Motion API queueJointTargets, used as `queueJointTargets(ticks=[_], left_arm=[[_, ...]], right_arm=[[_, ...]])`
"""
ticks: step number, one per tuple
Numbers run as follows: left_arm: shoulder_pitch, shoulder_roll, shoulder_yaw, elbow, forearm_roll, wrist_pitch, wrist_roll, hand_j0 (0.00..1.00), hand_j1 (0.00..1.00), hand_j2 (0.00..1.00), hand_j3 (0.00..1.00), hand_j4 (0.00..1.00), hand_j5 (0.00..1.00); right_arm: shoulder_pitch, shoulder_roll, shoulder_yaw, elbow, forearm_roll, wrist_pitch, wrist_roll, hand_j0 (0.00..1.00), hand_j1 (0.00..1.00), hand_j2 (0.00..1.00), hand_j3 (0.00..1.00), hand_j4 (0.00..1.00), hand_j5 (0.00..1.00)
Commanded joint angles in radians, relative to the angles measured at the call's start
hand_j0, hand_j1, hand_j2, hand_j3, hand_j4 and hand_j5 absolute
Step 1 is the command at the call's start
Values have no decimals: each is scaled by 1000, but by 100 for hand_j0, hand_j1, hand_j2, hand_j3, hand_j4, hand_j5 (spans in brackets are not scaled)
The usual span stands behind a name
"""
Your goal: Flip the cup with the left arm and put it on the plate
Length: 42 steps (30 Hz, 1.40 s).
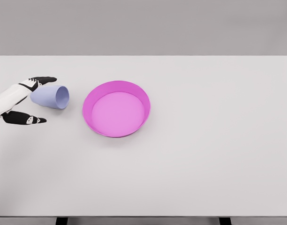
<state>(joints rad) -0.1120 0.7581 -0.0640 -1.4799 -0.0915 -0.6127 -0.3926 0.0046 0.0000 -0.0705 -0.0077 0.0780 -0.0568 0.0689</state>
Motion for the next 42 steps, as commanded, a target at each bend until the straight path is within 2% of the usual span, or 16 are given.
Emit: queueJointTargets(ticks=[1, 6, 9, 12, 16, 24, 25, 27, 31, 36, 37, 42], left_arm=[[0, 1, 4, 3, -1, 2, 0, 100, 100, 100, 100, 100, 100], [-8, 14, 10, 7, -4, 2, -3, 100, 100, 100, 100, 100, 100], [-14, 32, 15, 27, -11, 2, -52, 100, 100, 100, 100, 100, 100], [-18, 33, 29, 98, -11, 2, -58, 100, 100, 100, 100, 100, 100], [-63, 32, 33, 201, -11, 2, -58, 100, 100, 100, 100, 100, 100], [-63, 24, -10, 199, -11, 2, -58, 100, 100, 100, 100, 100, 100], [-75, 24, -23, 204, -11, 2, -58, 100, 100, 100, 100, 100, 100], [-139, 27, -74, 224, -13, 2, -58, 100, 100, 100, 100, 100, 100], [-204, 26, -88, 270, -17, 2, -58, 100, 100, 100, 100, 100, 100], [-318, 15, -237, 311, -19, 2, -104, 100, 100, 100, 100, 100, 100], [-331, 15, -257, 326, -19, 2, -104, 100, 100, 100, 100, 100, 100], [-342, 7, -257, 335, -47, 2, -104, 100, 100, 100, 100, 100, 100]], right_arm=[[0, 0, 0, 0, 0, 0, 0, 100, 100, 100, 100, 100, 100], [0, 0, -2, 0, -1, 0, -9, 100, 100, 100, 100, 100, 100], [0, 0, -2, 0, -1, -1, -9, 100, 100, 100, 100, 100, 100], [-2, 0, 0, 0, -1, 0, -9, 100, 100, 100, 100, 100, 100], [0, 0, 0, 0, -1, 0, -9, 100, 100, 100, 100, 100, 100], [-2, 0, 0, 0, -1, 0, -9, 100, 100, 100, 100, 100, 100], [0, 0, 0, 0, -1, 0, -9, 100, 100, 100, 100, 100, 100], [0, 0, 0, 0, -1, 0, -9, 100, 100, 100, 100, 100, 100], [0, 0, 0, 0, -1, 0, -9, 100, 100, 100, 100, 100, 100], [0, 0, 0, 0, -1, -1, -9, 100, 100, 100, 100, 100, 100], [0, 0, 0, 0, -1, -1, -9, 100, 100, 100, 100, 100, 100], [0, 0, 0, 0, -1, -1, -9, 100, 100, 100, 100, 100, 100]])
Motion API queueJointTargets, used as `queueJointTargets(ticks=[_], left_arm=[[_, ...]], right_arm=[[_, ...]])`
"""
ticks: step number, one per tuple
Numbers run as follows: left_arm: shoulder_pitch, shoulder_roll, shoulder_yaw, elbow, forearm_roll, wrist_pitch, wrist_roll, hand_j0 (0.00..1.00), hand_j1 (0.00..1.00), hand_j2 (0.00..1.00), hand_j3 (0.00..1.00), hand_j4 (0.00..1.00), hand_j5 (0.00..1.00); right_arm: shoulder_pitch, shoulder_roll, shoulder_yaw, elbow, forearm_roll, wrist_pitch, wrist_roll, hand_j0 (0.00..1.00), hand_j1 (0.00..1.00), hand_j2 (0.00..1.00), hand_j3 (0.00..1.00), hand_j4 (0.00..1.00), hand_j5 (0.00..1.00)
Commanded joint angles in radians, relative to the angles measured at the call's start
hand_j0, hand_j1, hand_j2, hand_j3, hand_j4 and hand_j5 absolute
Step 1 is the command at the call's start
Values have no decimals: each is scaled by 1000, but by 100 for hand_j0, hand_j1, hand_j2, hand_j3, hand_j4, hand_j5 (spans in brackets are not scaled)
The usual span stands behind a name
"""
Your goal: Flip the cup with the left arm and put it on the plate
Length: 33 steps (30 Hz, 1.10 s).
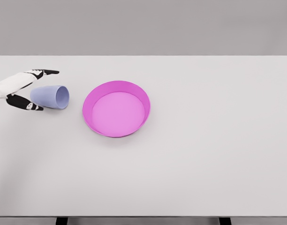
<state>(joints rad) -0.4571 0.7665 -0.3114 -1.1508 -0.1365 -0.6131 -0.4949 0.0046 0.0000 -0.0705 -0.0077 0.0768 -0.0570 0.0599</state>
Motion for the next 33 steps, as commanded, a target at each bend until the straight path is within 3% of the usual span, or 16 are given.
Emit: queueJointTargets(ticks=[1, 14, 22, 33], left_arm=[[0, -4, -8, 28, 0, 2, -2, 100, 100, 100, 100, 100, 100], [-8, -49, -8, 39, -18, 2, -2, 100, 100, 100, 100, 100, 100], [-44, -79, -6, 161, -20, 2, -2, 100, 100, 100, 100, 100, 100], [-57, -116, -11, 167, -87, 2, -2, 100, 100, 100, 100, 100, 100]], right_arm=[[0, 0, 0, 0, 0, 0, 0, 100, 100, 100, 100, 100, 100], [-2, 0, 0, 0, 0, 0, 0, 100, 100, 100, 100, 100, 100], [0, 0, 0, 0, 0, 0, 0, 100, 100, 100, 100, 100, 100], [-2, 0, 0, 0, 0, 0, 0, 100, 100, 100, 100, 100, 100]])
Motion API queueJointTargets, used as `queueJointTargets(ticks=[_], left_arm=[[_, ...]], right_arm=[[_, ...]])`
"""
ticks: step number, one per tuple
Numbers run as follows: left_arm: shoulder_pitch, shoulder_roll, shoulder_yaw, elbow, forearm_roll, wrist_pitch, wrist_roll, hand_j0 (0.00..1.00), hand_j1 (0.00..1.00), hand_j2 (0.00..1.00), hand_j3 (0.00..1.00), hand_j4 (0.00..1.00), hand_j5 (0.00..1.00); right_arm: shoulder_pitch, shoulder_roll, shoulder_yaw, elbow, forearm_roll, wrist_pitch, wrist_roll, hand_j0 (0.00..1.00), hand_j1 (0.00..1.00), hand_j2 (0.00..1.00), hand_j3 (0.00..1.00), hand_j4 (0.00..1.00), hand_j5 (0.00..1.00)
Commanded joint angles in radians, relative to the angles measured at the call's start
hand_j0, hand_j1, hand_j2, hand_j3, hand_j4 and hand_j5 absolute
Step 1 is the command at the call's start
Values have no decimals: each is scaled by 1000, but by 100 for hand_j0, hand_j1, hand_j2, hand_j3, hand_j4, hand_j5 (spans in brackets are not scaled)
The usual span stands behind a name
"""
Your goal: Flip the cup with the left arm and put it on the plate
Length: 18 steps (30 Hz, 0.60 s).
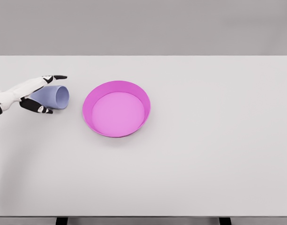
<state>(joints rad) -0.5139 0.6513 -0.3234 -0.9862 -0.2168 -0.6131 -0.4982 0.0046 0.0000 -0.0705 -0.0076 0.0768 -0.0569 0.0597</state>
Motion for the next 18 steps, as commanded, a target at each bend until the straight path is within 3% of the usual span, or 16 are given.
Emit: queueJointTargets(ticks=[1, 17, 18], left_arm=[[0, -1, 1, 3, -9, 2, 0, 100, 100, 100, 100, 100, 100], [-6, -12, -3, 9, -61, 2, 0, 100, 100, 100, 100, 100, 100], [-8, -12, -3, 9, -69, 2, -11, 96, 96, 96, 96, 96, 96]], right_arm=[[0, 0, 0, 0, 0, 0, 0, 100, 100, 100, 100, 100, 100], [0, 0, 0, 0, 0, 0, 2, 100, 100, 100, 100, 100, 100], [-2, 0, 0, 0, 0, 0, 0, 100, 100, 100, 100, 100, 100]])
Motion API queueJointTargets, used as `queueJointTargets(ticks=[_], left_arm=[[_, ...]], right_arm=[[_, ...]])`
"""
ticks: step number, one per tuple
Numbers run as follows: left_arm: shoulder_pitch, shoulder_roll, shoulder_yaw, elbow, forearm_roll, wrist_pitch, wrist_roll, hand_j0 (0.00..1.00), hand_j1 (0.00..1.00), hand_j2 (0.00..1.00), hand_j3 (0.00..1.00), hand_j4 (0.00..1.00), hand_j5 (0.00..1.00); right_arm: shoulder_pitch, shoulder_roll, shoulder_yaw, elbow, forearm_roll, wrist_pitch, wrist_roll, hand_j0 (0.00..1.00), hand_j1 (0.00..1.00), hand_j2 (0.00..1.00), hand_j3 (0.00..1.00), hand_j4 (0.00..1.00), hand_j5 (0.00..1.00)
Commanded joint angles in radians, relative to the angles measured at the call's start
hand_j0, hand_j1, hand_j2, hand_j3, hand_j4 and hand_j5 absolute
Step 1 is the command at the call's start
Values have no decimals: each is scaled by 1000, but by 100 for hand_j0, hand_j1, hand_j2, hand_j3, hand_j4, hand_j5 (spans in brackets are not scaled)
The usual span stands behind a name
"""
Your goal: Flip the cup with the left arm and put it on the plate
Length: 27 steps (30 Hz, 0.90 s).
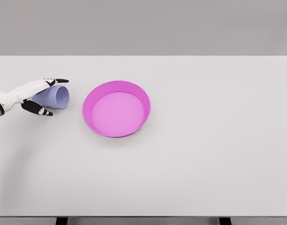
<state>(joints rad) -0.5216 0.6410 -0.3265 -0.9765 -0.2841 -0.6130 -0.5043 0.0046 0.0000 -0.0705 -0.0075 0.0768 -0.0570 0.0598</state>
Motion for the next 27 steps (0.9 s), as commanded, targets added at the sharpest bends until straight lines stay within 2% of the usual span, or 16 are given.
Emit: queueJointTargets(ticks=[1, 6, 12, 23, 27], left_arm=[[0, -1, 0, -4, -9, 2, -16, 93, 93, 93, 93, 93, 93], [0, 0, 0, -10, -12, 2, -31, 77, 77, 77, 77, 77, 77], [-5, 3, 1, -11, -12, 2, -45, 68, 68, 68, 68, 68, 68], [-9, 6, 20, -14, 3, 2, -42, 67, 67, 67, 67, 67, 67], [-8, 11, 20, -11, 65, 2, -43, 67, 67, 67, 67, 67, 67]], right_arm=[[0, 0, 0, 0, 0, -1, 0, 100, 100, 100, 100, 100, 100], [0, 0, 0, 0, 0, -1, 0, 100, 100, 100, 100, 100, 100], [0, 0, 0, 0, 0, 0, 0, 100, 100, 100, 100, 100, 100], [-2, 0, 0, 0, 0, -1, 0, 100, 100, 100, 100, 100, 100], [0, 0, 0, 0, 0, 0, 0, 100, 100, 100, 100, 100, 100]])
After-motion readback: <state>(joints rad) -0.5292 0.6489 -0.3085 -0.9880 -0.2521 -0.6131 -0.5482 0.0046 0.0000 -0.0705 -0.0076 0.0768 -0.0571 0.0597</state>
